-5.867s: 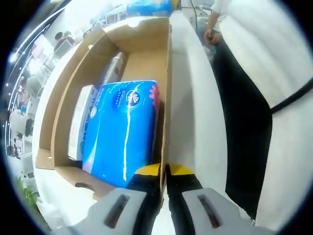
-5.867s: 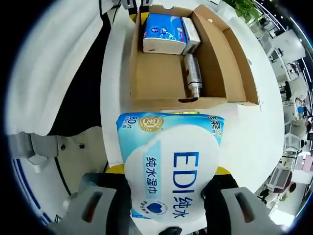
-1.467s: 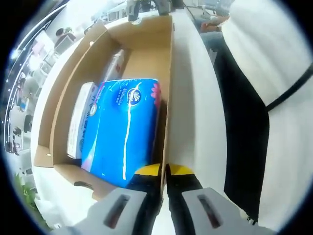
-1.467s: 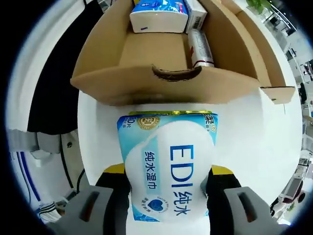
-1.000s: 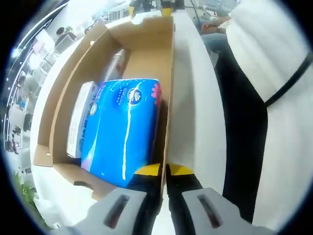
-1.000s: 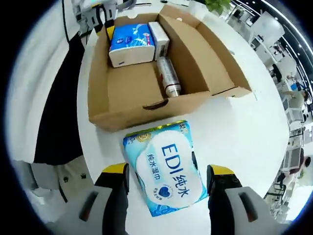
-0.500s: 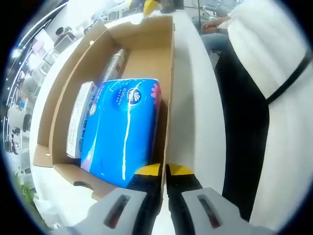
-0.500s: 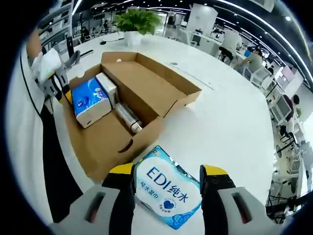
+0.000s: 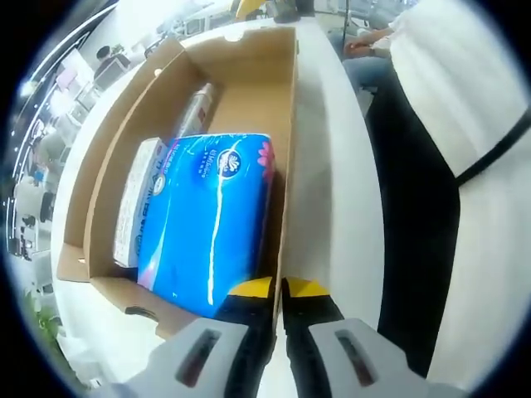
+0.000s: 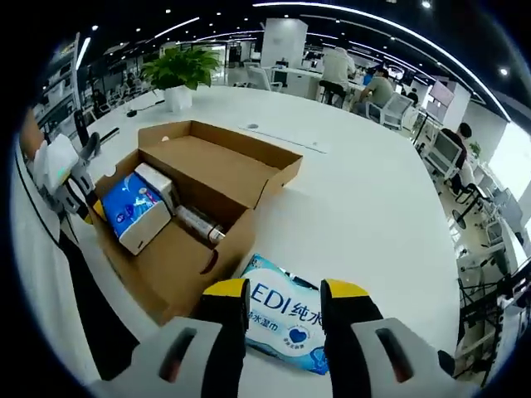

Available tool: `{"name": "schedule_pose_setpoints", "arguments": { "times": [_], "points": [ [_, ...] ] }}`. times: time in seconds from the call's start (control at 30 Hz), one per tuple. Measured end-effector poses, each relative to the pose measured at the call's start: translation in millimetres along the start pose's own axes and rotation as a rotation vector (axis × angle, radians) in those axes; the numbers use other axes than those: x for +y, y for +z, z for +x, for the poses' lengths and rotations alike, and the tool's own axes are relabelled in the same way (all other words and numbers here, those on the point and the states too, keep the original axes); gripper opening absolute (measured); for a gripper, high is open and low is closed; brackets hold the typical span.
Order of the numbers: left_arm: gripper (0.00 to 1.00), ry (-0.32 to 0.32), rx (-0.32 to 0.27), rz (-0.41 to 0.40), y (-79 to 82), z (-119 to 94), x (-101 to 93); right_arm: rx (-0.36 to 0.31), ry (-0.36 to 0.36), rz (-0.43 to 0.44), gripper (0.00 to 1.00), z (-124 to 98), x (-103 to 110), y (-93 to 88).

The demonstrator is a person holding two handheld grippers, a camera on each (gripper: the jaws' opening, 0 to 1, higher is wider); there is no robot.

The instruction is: Operate the shoe box by opening the lid, removing the specified soft item, and placing it in the target area until the item is outside and the box remains undamaged.

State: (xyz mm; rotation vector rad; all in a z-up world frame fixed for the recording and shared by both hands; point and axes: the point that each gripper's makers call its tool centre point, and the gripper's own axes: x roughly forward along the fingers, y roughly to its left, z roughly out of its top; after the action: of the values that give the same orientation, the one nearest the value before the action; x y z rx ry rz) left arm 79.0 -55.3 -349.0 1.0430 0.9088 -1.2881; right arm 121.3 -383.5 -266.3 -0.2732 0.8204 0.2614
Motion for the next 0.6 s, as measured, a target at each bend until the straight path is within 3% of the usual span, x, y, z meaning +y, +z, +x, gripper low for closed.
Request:
{"name": "schedule_pose_setpoints", "arguments": {
  "times": [0.03,0.07,0.2,0.27,0.33,0.47,0.6],
  "points": [
    [0.03,-0.001,-0.016,-0.006,0.8,-0.7,0.2,0.007,-0.008,0.005,0.28,-3.7,-0.9,-4.6],
    [0.03,-0.003,-0.023,-0.012,1.0,-0.7,0.5,0.006,-0.027,-0.048,0.28,-10.0,-4.3,-6.8],
    [0.03,0.0,-0.012,0.001,0.6,1.3,-0.4,0.003,-0.059,-0.064,0.3,-20.5,-14.6,-9.9],
    [0.03,0.006,-0.015,0.006,0.5,1.9,-0.7,-0.017,-0.114,-0.088,0.29,-26.4,-24.9,-6.9],
    [0.03,0.014,0.006,0.002,0.0,4.3,-0.4,-0.042,-0.103,-0.016,0.3,-27.6,-22.8,-3.5],
    [0.02,0.001,-0.026,0.058,-0.9,2.5,-1.9,-0.062,-0.07,-0.116,0.32,-18.9,-18.7,11.6],
    [0.02,0.002,-0.012,0.051,-0.9,5.7,-1.8,-0.062,-0.061,-0.114,0.32,-16.8,-8.9,20.2]
  ]
}}
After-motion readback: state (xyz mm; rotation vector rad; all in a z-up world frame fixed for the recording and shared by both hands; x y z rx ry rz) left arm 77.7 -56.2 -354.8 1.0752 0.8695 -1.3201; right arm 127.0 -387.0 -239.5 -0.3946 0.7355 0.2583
